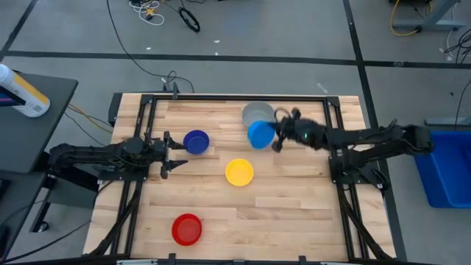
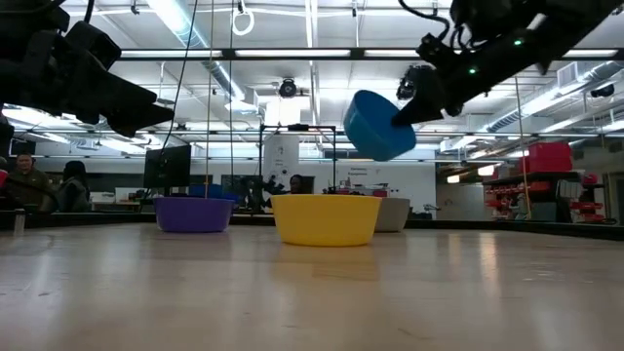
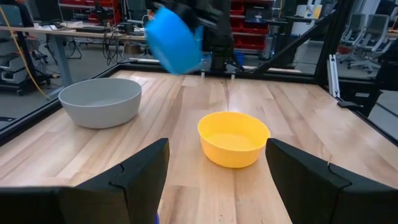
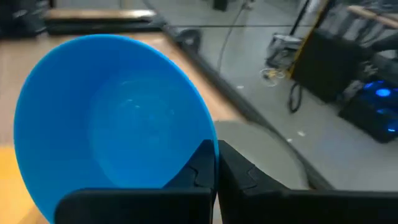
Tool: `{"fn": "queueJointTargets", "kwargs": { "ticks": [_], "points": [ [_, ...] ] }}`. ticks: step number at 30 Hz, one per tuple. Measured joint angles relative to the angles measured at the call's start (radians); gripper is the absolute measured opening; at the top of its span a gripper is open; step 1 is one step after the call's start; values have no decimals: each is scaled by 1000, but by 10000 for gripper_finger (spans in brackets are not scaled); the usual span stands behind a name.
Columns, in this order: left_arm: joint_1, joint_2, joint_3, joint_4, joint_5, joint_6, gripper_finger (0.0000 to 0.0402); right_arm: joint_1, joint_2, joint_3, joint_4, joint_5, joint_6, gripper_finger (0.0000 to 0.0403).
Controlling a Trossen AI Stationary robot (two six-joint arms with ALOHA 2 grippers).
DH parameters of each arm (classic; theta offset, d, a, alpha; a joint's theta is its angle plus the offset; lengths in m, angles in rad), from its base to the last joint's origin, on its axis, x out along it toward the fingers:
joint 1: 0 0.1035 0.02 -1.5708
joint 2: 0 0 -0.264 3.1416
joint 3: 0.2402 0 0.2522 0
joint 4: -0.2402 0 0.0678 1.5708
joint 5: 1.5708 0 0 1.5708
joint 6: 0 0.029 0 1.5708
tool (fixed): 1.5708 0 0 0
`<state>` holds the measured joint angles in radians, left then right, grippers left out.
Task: Nest bowls inside each other
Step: Stack the blue bowl on top of the grey bowl
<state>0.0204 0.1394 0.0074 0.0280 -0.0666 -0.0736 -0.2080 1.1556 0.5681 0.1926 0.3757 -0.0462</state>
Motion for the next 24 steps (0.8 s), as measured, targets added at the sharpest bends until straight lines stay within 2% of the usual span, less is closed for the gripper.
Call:
{"fn": "queueJointTargets", "kwargs": {
  "ticks": [6, 11, 18, 24],
  "points": [
    [0, 0, 0, 0, 0, 7, 273, -215, 99, 68, 38, -149, -42, 1],
    [0, 0, 0, 0, -1, 7, 273, -302, 278, 172, 41, -246, -41, 1],
    [0, 0, 0, 0, -1, 1, 273, -336, 504, 402, -226, -245, -19, 1],
    [0, 0, 0, 0, -1, -17, 273, -359, 574, 517, -441, -174, -11, 1]
  ]
}}
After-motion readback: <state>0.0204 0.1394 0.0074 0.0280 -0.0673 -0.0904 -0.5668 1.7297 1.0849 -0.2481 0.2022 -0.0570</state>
